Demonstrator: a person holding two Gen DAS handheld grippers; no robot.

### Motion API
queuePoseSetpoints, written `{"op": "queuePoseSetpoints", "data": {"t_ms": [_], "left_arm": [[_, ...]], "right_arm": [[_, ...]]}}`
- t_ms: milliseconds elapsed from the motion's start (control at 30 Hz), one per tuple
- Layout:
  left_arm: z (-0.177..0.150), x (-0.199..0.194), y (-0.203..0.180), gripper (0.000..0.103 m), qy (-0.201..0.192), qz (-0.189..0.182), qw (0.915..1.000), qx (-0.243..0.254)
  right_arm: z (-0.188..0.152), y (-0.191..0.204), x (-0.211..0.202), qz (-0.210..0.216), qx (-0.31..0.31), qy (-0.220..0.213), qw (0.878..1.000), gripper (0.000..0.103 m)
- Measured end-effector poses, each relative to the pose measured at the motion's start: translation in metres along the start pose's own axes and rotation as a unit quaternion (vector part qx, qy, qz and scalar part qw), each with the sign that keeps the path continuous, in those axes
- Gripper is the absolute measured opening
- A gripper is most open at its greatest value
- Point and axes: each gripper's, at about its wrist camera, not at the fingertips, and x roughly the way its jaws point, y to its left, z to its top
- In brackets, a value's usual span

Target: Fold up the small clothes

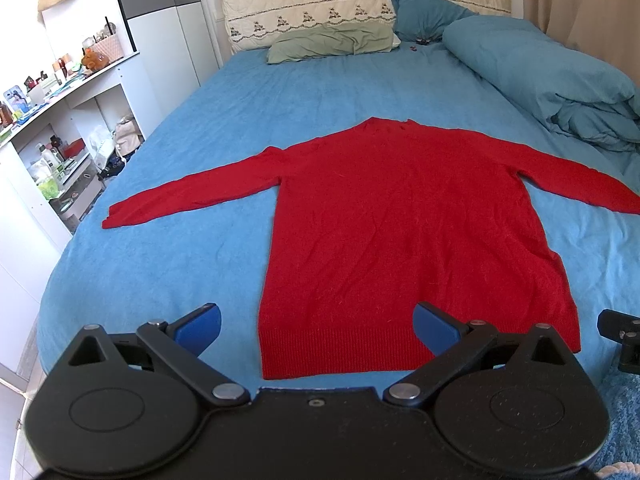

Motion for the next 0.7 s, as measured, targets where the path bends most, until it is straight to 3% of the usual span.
{"op": "queuePoseSetpoints", "data": {"t_ms": [700], "left_arm": [[0.0026, -0.0006, 0.0029, 0.103, -0.002, 0.001, 1.0000, -0.002]], "right_arm": [[0.0011, 0.0050, -0.0029, 0.001, -0.002, -0.002, 1.000, 0.103]]}}
